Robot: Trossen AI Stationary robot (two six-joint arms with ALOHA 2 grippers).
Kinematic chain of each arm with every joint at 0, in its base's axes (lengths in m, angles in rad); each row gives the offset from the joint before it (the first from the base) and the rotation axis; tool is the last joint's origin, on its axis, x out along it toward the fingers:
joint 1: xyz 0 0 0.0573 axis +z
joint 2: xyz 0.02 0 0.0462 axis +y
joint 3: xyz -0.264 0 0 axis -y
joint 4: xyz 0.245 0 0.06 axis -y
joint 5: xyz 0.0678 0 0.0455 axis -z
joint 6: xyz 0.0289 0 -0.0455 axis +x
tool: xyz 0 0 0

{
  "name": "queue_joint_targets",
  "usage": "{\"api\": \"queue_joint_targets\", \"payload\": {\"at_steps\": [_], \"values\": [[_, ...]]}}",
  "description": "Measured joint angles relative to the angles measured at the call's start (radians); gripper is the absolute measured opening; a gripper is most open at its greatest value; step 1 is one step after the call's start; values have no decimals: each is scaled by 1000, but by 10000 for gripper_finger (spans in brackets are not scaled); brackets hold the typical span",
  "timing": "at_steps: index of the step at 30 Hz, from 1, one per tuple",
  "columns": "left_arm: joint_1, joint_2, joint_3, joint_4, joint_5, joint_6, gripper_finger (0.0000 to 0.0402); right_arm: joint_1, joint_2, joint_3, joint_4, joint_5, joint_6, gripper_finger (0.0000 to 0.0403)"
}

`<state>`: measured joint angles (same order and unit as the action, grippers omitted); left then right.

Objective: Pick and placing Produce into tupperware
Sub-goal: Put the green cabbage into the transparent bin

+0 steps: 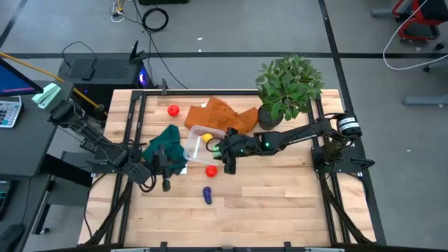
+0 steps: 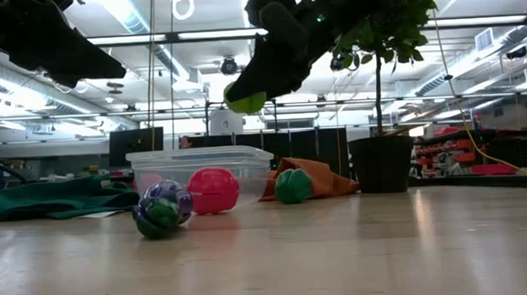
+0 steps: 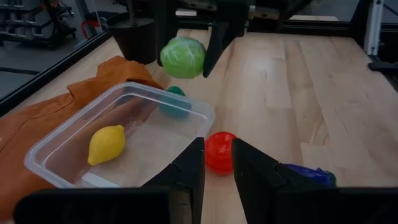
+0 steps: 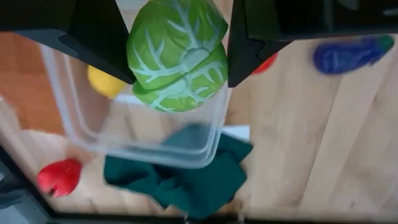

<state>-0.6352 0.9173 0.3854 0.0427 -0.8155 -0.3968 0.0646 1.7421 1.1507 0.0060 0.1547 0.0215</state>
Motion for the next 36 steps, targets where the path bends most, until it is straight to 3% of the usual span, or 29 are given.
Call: {"api": "queue_joint_targets", "payload": {"at_steps": [13,21,31,36], "values": [[40,0,0,-11,-4,-1,80,-52,37,-2,118,-16,-26,181],[44,0,0,-18,-3,-11,80,-72,145,71,149,-32,-35,181],[41,0,0,-41,4,-26,82,-71,322,326,-96,-37,-71,181],[37,0,0,-59,5,-41,84,-76,370,384,-140,-36,-68,181]]}}
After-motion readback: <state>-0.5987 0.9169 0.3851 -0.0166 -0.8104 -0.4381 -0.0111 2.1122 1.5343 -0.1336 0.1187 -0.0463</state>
